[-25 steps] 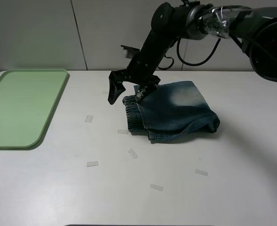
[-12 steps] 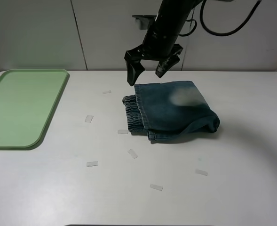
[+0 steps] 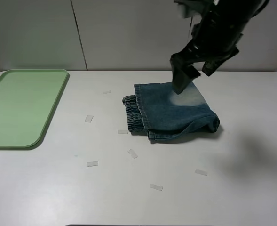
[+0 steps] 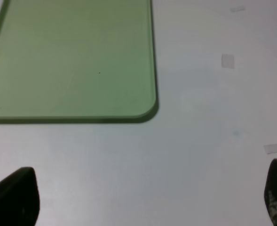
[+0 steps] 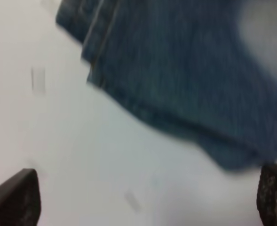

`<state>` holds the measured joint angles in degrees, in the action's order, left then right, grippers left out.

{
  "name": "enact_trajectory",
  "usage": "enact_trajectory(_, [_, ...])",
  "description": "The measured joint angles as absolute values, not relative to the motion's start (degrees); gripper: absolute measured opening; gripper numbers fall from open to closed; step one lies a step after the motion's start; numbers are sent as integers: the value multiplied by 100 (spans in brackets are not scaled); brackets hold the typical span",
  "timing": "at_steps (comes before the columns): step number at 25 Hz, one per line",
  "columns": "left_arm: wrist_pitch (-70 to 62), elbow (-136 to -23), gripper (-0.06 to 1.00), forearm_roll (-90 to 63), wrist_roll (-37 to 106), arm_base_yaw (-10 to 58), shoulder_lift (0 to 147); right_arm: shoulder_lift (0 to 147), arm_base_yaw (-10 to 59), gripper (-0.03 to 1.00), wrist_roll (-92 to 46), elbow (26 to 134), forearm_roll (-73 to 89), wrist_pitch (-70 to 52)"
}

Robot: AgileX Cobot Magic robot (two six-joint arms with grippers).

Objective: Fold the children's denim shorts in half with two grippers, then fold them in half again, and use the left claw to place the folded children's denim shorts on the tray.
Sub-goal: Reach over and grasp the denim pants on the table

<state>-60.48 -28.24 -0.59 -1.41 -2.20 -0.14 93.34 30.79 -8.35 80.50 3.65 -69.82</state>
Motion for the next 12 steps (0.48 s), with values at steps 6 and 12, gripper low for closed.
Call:
enact_trajectory(6, [-6048, -2824, 95, -59, -141, -220, -14, 7677, 3079, 69, -816, 6831, 340, -6987])
enact_trajectory(12, [-6048, -2824, 95, -59, -141, -220, -14, 5688, 3079, 69, -790, 5518, 330, -6999])
